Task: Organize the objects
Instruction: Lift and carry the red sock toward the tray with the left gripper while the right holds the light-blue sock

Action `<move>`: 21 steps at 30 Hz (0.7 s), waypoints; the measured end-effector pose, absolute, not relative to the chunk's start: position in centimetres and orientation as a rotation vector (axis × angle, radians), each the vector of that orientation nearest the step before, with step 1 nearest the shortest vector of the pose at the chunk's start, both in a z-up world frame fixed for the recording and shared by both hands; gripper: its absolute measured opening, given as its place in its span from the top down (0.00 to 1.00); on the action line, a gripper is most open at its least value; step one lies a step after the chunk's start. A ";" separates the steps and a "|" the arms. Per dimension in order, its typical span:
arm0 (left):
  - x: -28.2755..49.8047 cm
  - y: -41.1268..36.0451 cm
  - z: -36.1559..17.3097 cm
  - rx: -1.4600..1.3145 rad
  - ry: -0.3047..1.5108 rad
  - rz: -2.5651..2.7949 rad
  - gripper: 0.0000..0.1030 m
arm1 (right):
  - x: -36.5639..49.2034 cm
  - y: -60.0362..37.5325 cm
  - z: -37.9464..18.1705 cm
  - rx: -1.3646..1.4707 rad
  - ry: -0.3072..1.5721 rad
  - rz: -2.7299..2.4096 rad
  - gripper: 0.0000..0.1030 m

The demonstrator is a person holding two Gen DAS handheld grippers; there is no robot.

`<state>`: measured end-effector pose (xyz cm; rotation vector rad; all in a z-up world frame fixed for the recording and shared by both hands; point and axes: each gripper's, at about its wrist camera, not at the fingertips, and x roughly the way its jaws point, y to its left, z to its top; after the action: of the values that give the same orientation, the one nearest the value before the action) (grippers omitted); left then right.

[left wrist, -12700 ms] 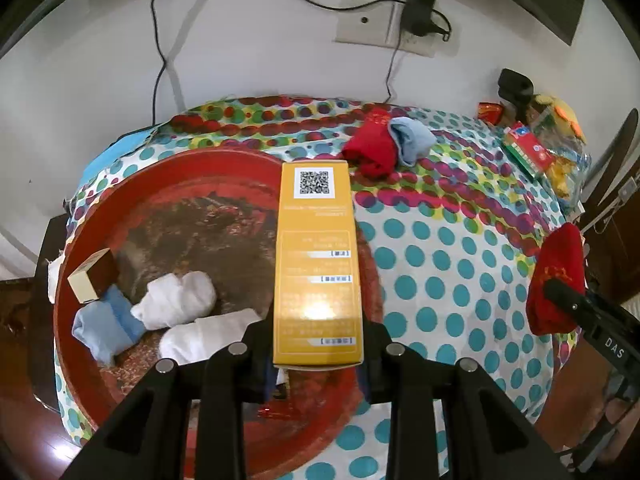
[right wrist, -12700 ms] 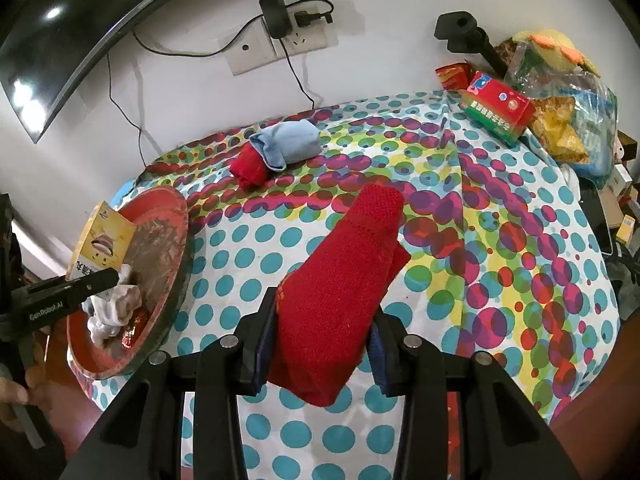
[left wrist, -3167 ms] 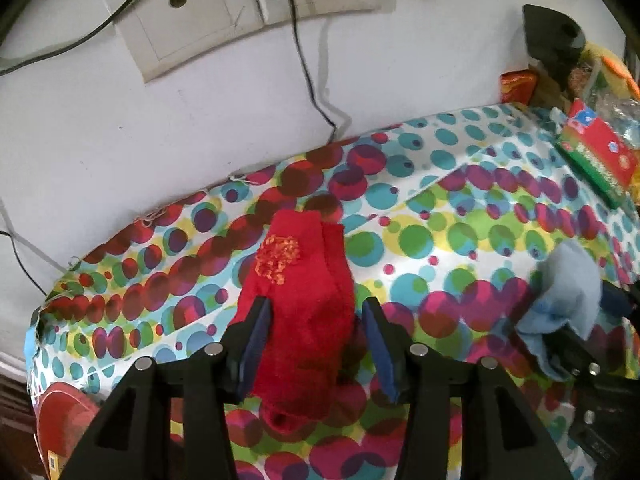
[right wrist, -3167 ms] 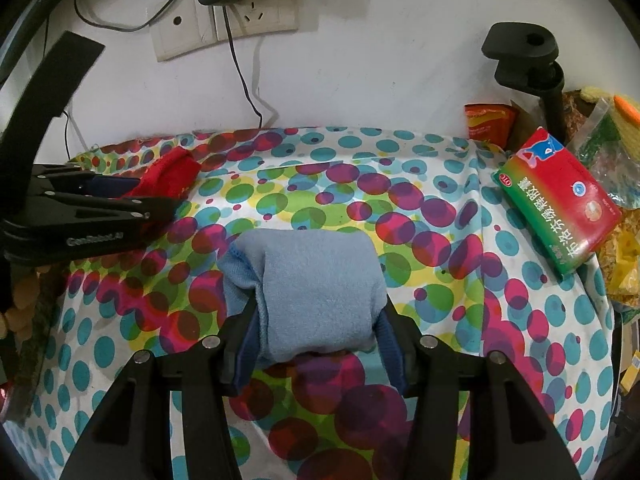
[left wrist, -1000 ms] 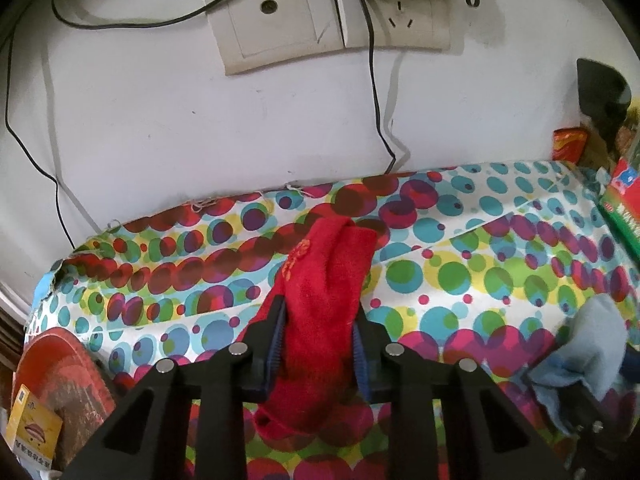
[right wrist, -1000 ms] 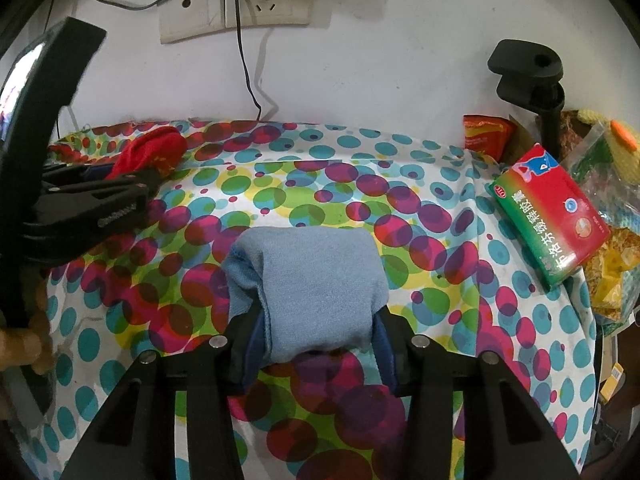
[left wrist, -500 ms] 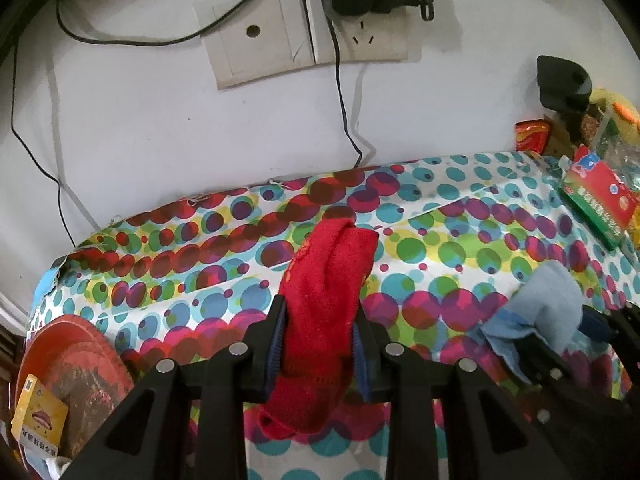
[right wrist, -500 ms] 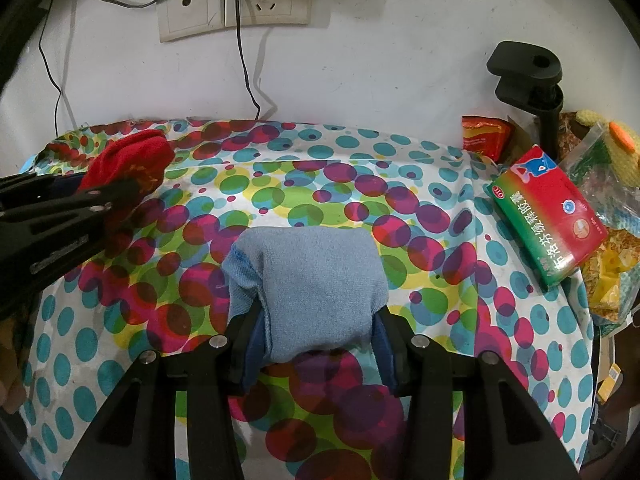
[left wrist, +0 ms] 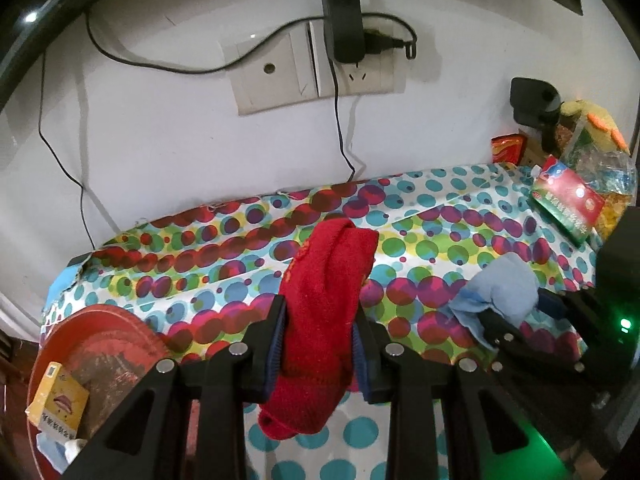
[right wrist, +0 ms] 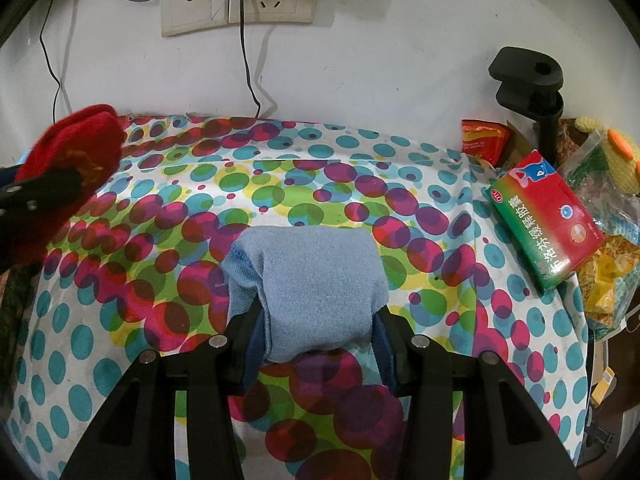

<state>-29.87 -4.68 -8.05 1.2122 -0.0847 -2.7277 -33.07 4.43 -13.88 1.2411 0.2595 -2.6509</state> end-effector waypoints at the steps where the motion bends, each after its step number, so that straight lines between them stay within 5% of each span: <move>1: -29.5 -4.6 -7.6 1.198 -0.096 -2.730 0.71 | -33.1 4.5 -13.9 1.241 0.260 -2.651 0.58; 21: -23.4 -8.0 -4.0 1.140 -0.109 -2.642 0.71 | -32.9 4.1 -13.8 1.246 0.283 -2.669 0.58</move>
<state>-23.36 -8.04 -3.98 1.1402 -0.1094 -2.6421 -32.92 4.15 -13.79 1.2457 0.2826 -2.6690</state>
